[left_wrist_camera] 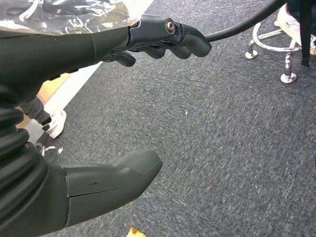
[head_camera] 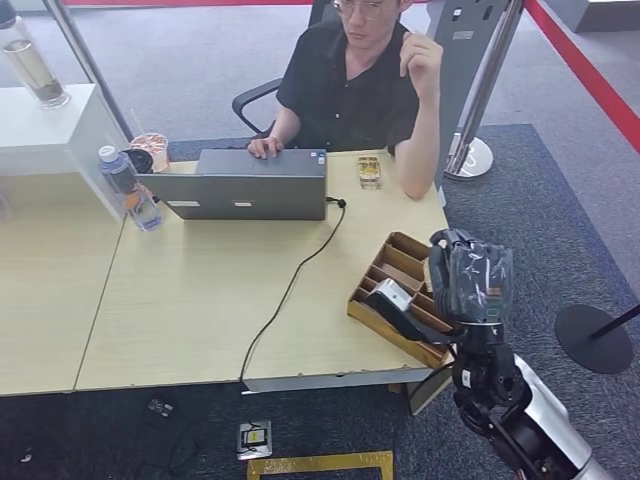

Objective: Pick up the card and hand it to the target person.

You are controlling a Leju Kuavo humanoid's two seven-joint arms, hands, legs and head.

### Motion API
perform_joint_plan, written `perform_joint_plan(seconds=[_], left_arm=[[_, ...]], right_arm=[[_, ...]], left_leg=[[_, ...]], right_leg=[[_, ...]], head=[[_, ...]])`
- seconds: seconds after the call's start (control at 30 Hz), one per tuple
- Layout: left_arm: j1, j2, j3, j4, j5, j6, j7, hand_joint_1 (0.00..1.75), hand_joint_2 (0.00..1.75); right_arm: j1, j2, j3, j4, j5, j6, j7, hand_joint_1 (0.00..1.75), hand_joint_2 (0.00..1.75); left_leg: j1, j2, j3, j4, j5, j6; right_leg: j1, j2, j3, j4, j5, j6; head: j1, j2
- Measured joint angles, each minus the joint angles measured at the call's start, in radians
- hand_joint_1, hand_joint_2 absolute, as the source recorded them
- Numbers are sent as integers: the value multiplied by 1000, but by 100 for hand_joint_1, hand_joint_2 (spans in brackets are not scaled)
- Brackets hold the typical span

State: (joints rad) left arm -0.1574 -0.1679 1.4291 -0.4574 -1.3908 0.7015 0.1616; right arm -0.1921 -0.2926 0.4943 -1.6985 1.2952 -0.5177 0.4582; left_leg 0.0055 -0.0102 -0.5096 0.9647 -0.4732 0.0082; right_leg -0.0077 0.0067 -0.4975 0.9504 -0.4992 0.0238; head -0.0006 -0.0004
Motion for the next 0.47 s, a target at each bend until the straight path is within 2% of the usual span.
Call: perform_joint_plan(seconds=[0.23,0.47], left_arm=[[-1,-3,-2,0,-1,0,-31,0,175],[-1,-7,-8,0,-15,0,-46,0,175]], right_arm=[[-85,3,17,25,-10,-43,-30,175,175],[-186,19,28,140,95,-166,-10,175,175]], left_leg=[[0,0,0,0,0,0],[0,0,0,0,0,0]], right_leg=[[0,0,0,0,0,0],[0,0,0,0,0,0]], head=[[0,0],[0,0]])
